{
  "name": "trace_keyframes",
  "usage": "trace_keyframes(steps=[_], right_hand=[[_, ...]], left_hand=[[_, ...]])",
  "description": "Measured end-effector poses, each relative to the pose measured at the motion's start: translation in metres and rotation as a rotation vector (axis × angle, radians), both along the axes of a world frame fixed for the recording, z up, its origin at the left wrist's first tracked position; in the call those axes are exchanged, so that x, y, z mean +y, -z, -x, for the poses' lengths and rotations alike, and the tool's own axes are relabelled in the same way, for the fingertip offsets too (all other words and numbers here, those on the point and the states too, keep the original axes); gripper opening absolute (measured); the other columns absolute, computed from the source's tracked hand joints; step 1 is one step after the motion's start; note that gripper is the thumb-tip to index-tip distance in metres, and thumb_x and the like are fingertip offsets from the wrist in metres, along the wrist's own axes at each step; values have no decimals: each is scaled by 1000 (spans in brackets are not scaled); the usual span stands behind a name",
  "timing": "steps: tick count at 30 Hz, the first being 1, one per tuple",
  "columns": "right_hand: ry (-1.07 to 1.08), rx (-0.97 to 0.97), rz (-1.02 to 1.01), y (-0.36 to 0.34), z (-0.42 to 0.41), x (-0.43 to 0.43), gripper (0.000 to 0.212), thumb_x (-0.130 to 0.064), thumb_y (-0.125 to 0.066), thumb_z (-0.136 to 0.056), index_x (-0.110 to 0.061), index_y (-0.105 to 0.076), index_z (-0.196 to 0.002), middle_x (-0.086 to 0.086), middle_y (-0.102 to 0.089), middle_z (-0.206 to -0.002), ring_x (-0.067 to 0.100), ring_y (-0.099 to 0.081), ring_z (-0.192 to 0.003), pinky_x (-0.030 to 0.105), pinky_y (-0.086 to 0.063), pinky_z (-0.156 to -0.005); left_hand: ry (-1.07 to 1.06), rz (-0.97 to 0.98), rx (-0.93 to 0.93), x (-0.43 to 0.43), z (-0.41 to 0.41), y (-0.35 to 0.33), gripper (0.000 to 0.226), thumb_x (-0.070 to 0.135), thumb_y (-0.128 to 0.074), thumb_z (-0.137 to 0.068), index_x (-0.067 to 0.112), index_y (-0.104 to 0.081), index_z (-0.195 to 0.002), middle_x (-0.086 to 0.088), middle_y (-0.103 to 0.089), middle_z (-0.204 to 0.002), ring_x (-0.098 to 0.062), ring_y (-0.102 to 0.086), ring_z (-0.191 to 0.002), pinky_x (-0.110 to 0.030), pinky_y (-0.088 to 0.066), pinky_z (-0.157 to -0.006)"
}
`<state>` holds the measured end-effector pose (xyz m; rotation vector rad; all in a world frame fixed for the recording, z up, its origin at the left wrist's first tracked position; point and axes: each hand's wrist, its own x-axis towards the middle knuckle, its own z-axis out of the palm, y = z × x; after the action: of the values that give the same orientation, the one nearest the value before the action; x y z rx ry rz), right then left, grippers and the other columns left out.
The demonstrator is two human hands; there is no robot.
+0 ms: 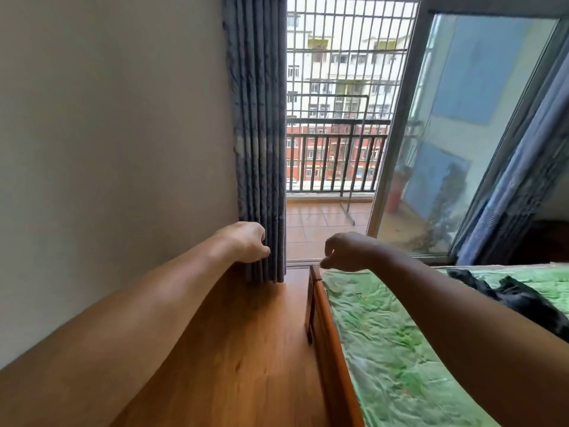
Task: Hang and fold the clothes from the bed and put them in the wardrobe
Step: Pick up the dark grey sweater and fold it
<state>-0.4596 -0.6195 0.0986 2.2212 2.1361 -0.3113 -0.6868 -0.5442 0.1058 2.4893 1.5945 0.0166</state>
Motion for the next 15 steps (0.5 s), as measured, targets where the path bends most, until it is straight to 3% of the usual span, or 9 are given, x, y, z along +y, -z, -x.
trace_keyframes(steps=[5,8,11,15], right_hand=[[100,15,-4,-7,-28,128,37,-40,-65,-95,-12,-68,-118,8,-69,-115,20,-61,-94,29,-50,-76],[164,46,-27,-13,-56,198,36,-42,-67,-92,-15,-70,-115,8,-69,-114,20,-58,-91,29,-48,-74],[225,73,-38,-10,-90,261,35,-45,-69,-88,-18,-71,-112,6,-69,-113,20,-57,-88,28,-46,-70],[286,90,-21,4,-148,342,36,-49,-68,-86,-21,-71,-108,4,-68,-109,17,-54,-81,24,-38,-58]], left_hand=[[86,0,53,141,-32,-12,21,39,-58,-89,22,-66,-98,2,-65,-95,-17,-62,-88,-38,-56,-79],[134,-23,88,219,-61,-20,18,37,-58,-88,21,-64,-91,2,-64,-90,-17,-61,-84,-34,-54,-72],[176,-22,108,290,-99,-20,24,40,-59,-90,23,-64,-105,2,-64,-107,-18,-60,-93,-36,-54,-82],[238,-30,127,379,-162,-10,29,39,-59,-91,21,-65,-112,-1,-67,-111,-18,-60,-91,-33,-53,-78]])
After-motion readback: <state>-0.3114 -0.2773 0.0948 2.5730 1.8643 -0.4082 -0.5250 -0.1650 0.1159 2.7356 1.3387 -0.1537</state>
